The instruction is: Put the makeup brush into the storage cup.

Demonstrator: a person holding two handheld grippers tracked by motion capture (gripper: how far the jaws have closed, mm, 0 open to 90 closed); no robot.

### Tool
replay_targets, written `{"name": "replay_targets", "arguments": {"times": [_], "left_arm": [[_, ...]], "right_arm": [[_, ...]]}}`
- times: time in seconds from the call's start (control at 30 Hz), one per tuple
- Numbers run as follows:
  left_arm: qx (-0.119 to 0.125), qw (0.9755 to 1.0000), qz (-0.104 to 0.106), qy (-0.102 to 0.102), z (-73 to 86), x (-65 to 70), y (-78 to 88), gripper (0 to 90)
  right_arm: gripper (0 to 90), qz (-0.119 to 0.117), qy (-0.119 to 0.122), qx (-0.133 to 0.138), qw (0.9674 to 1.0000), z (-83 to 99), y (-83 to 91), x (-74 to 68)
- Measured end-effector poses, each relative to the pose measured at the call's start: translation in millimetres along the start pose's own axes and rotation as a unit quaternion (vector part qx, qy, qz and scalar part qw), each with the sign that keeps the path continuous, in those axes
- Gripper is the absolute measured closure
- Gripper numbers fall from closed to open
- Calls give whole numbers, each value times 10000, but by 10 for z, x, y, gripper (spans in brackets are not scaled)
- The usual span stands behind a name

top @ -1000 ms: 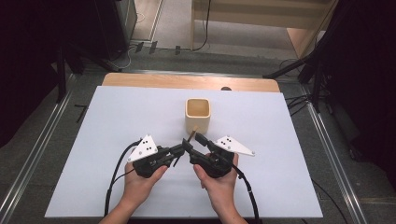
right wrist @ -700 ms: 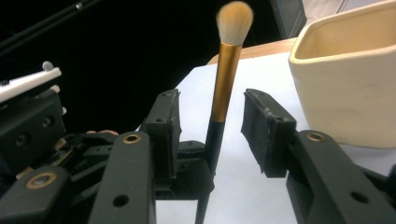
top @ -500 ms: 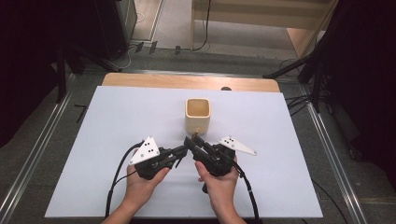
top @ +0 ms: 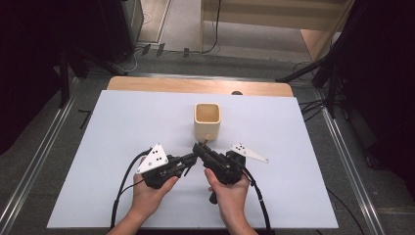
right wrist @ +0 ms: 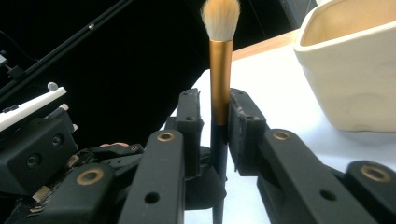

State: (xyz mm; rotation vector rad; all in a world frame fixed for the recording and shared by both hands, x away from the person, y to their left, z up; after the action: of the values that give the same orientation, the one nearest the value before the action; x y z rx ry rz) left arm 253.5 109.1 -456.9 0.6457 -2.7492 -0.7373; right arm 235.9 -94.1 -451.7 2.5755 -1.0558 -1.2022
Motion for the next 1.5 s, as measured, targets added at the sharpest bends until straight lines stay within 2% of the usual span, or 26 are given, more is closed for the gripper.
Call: {"name": "replay_targets", "arguments": {"times": [0.2, 0.37, 0.4, 0.43, 0.57, 0.6, 0.67, 0.73, 0.87, 0.9, 0.97, 1.07, 1.1, 1.2, 1.4, 1.5], "left_arm": [[8, 10000, 17, 2, -2, 0, 3, 849], [12, 10000, 62, 76, 0, -14, -5, 838], [22, 9999, 55, 93, 3, -12, -2, 788], [29, 9999, 72, 107, 5, -11, 2, 675], [49, 9997, 244, 85, 18, -16, 57, 414], [68, 9996, 251, 94, 23, -22, 75, 323], [26, 9998, 164, 146, 34, -33, 103, 122], [44, 9999, 126, 100, 67, -47, 156, 0], [121, 9999, 76, 47, 115, -82, 237, 0], [141, 9998, -63, 121, 149, -124, 297, 0], [150, 9995, -197, 200, 182, -169, 354, 0], [193, 9989, -308, 284, 235, -235, 442, 0], [200, 9984, -407, 327, 260, -263, 481, 0], [231, 9975, -516, 432, 318, -332, 558, 0], [253, 9958, -750, 457, 437, -421, 714, 0], [266, 9949, -851, 478, 488, -444, 770, 0]], "right_arm": [[840, 33, -35, 34, 10000, 5, 4, 17], [843, 83, 57, 63, 9999, 4, 4, 19], [843, 95, 78, 77, 9999, 5, 6, 21], [843, 147, 127, 106, 9998, 3, 11, 26], [843, 248, 187, 180, 9994, -13, 43, 40], [843, 296, 233, 208, 9991, -19, 58, 48], [843, 348, 282, 252, 9987, -30, 80, 63], [843, 423, 341, 295, 9981, -37, 101, 70], [844, 559, 493, 340, 9966, -50, 132, 78], [844, 613, 556, 355, 9959, -55, 139, 82], [844, 668, 602, 377, 9952, -63, 147, 86], [844, 833, 761, 374, 9929, -76, 148, 98], [844, 854, 803, 367, 9924, -80, 148, 102], [844, 906, 933, 342, 9909, -98, 144, 114], [844, 1068, 1252, 392, 9856, -127, 136, 139], [845, 1117, 1297, 421, 9843, -154, 135, 153]]}}
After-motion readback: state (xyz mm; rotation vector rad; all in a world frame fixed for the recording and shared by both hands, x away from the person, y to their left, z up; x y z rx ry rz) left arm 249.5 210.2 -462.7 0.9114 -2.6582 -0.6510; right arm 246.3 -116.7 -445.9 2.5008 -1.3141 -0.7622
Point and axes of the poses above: each handheld gripper's, and its own axes: y roughly backward along the jaws, z roughly out of its underside, x roughly to its right, the point moved 1 cm from there along -y, roughly forward along the jaws, and after that the axes turned 14 degrees about -x, right-handed, at the moved point
